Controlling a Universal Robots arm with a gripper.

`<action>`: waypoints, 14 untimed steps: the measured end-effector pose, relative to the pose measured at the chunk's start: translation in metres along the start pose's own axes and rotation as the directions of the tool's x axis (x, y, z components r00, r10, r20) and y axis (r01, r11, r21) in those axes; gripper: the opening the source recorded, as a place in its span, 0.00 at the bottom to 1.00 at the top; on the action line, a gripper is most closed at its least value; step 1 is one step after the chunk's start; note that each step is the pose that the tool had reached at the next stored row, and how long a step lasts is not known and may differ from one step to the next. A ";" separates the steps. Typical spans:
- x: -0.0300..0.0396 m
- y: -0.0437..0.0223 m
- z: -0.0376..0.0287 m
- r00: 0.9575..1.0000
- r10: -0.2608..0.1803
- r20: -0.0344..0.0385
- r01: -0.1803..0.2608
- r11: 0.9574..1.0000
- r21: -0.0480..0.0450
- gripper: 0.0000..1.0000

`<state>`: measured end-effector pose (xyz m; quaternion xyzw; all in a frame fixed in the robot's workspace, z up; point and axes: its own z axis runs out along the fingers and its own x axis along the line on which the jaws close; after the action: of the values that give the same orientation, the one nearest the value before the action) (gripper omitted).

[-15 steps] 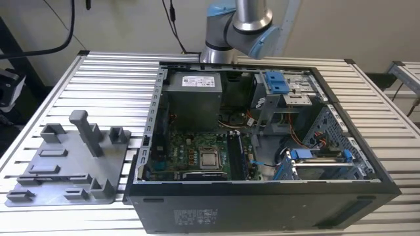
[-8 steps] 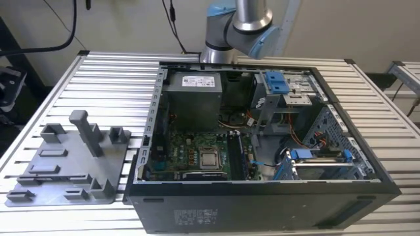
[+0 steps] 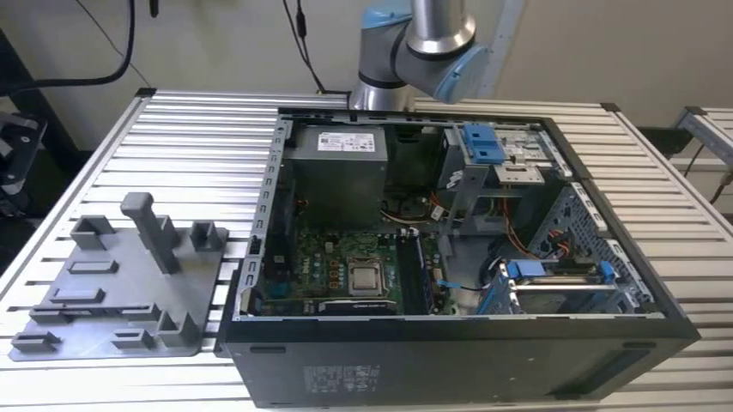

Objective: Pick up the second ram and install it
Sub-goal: 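Pick up the second ram and move it above second insertion slot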

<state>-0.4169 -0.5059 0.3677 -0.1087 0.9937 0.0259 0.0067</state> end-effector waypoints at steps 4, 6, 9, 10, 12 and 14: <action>0.0000 0.0000 0.0000 0.999 -0.037 -0.002 0.037 0.999 -0.001 0.11; 0.0000 0.0000 0.0000 0.998 -0.059 -0.003 0.059 0.998 -0.001 0.11; 0.0001 0.0000 0.0003 0.994 -0.105 -0.005 0.105 0.994 -0.002 0.11; 0.0001 0.0000 0.0003 0.992 -0.123 -0.006 0.123 0.992 -0.003 0.11; 0.0002 0.0000 0.0006 0.987 -0.158 -0.008 0.158 0.987 -0.004 0.11; 0.0003 0.0000 0.0010 0.981 -0.194 -0.009 0.194 0.981 -0.005 0.11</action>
<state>-0.4172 -0.5059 0.3668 -0.2053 0.9783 0.0264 0.0041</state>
